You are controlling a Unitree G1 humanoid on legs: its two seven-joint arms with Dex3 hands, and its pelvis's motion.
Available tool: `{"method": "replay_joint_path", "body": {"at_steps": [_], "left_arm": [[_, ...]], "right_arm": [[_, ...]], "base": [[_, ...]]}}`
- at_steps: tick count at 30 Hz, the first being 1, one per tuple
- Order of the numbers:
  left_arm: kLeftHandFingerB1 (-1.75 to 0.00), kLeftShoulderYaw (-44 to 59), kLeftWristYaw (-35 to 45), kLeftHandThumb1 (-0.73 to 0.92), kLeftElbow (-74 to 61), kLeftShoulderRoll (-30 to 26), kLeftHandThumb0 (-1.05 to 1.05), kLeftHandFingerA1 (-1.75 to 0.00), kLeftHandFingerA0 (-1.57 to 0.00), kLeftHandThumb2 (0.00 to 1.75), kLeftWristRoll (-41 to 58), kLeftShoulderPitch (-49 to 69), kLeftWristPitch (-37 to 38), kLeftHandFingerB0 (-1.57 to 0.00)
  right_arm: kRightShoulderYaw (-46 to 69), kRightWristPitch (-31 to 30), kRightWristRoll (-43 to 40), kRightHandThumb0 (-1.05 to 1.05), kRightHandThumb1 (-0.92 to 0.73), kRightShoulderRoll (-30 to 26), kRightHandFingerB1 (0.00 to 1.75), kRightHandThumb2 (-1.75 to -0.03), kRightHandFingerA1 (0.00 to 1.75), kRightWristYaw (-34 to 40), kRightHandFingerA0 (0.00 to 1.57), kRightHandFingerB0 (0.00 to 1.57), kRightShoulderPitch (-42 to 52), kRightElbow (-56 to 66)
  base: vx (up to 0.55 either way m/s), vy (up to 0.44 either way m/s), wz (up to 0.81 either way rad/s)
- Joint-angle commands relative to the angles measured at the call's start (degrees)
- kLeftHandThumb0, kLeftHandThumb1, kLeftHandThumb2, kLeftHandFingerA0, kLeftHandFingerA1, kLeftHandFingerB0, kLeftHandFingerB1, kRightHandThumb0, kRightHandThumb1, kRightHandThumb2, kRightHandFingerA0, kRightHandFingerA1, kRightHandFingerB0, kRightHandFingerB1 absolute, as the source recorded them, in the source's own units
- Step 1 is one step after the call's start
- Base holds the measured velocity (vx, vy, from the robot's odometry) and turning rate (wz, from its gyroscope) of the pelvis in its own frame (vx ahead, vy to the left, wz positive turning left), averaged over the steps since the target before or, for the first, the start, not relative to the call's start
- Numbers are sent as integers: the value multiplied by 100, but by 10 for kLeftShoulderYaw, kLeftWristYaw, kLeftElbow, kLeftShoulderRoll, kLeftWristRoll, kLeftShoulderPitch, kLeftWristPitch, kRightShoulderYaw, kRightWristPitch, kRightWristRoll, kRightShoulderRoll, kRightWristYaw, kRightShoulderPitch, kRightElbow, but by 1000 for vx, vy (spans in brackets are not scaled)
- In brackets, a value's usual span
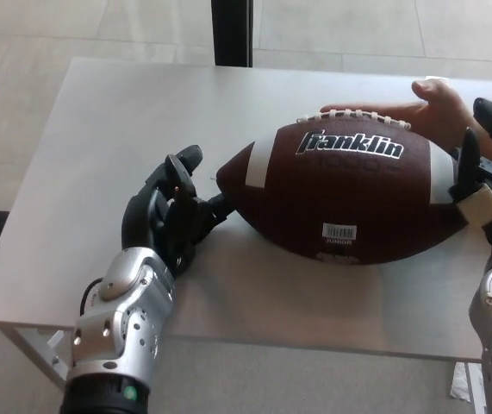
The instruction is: The robot uses both its hands to grab the left and right ends of a football kept in the middle of the desk infront of it, lifts it up and places it in the palm of a person
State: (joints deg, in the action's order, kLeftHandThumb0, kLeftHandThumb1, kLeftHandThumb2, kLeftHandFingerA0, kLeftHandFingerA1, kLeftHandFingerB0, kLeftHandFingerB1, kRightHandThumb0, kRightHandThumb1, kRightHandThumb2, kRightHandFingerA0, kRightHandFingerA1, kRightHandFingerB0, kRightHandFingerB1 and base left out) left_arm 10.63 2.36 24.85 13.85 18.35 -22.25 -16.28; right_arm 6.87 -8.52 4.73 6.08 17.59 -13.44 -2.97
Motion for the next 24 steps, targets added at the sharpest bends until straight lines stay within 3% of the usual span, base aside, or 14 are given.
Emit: {"method": "replay_joint_path", "body": {"at_steps": [1, 2, 3, 4, 8, 9, 11, 12, 16, 17, 19, 20, 21, 24], "left_arm": [[-43, -10, 45, 78, 60, -17, -104, -61, -43, 124, 10, -24, -26, -18], [-41, -16, 47, 78, 70, -23, -104, -60, -40, 125, 2, -31, -25, -13], [-30, -18, 46, 92, 80, -27, -105, -58, -49, 80, 0, -37, -25, -21], [-41, -18, 45, 77, 87, -28, -105, -62, -44, 124, 0, -41, -24, -17], [-41, -23, 49, 77, 108, -30, -105, -61, -40, 124, -2, -50, -15, -14], [-30, -26, 52, 92, 108, -30, -105, -61, -49, 80, -3, -50, -17, -19], [-41, -29, 50, 80, 112, -28, -105, -63, -44, 122, -4, -55, -22, -17], [-31, -34, 49, 92, 115, -30, -105, -60, -45, 83, -9, -57, -21, -18], [-31, -54, 50, 92, 121, -42, -105, -60, -43, 82, -22, -63, -24, -17], [-38, -72, 55, 83, 133, -52, -105, -67, -43, 126, -40, -73, -20, -13], [-36, -102, 58, 86, 140, -70, -105, -67, -44, 129, -63, -82, -22, -13], [-36, -106, 58, 86, 140, -73, -105, -67, -44, 129, -63, -82, -22, -13], [-34, -118, 59, 92, 143, -79, -105, -68, -50, 88, -72, -82, -15, -16], [-34, -162, 70, 92, 153, -105, -105, -69, -49, 86, -103, -88, -10, -15]], "right_arm": [[-8, -7, -24, -81, -83, 3, 36, -65, 51, -29, 65, 47, -2, -9], [-9, -3, -22, -81, -83, 4, 37, -65, 51, -27, 64, 47, 0, -11], [-12, 1, -21, -80, -83, 5, 36, -65, 52, -28, 63, 47, 2, -14], [-12, 0, -22, -81, -83, 6, 36, -65, 51, -28, 65, 48, 2, -15], [-17, -10, -17, -82, -83, 7, 36, -66, 49, -24, 64, 47, 6, -11], [-19, -11, -15, -82, -83, 6, 36, -65, 49, -24, 64, 47, 4, -13], [-20, -5, -13, -80, -83, 6, 36, -65, 50, -22, 64, 47, 2, -18], [-21, -2, -10, -79, -82, 4, 37, -66, 50, -22, 66, 48, 3, -19], [-29, 9, 0, -78, -83, 0, 37, -66, 50, -19, 67, 49, 5, -24], [-21, 8, -11, -79, -81, 1, 37, -65, 50, -21, 68, 50, 5, -24], [-16, 7, -20, -78, -80, 3, 37, -65, 50, -24, 69, 50, 4, -21], [-16, 7, -20, -78, -80, 4, 37, -65, 50, -24, 69, 50, 4, -21], [-16, 8, -20, -77, -80, 3, 37, -64, 49, -23, 70, 51, 3, -21], [-15, 13, -20, -78, -80, 1, 37, -65, 49, -23, 70, 51, 1, -24]], "base": [[0, 0, 0], [0, 0, 0], [0, 0, 0], [0, 0, 0], [0, 0, 0], [0, 0, 0], [0, 0, 0], [0, 0, 0], [0, 0, 0], [0, 0, 0], [0, 0, 0], [0, 0, 0], [0, 0, 0], [0, 0, 0]]}}
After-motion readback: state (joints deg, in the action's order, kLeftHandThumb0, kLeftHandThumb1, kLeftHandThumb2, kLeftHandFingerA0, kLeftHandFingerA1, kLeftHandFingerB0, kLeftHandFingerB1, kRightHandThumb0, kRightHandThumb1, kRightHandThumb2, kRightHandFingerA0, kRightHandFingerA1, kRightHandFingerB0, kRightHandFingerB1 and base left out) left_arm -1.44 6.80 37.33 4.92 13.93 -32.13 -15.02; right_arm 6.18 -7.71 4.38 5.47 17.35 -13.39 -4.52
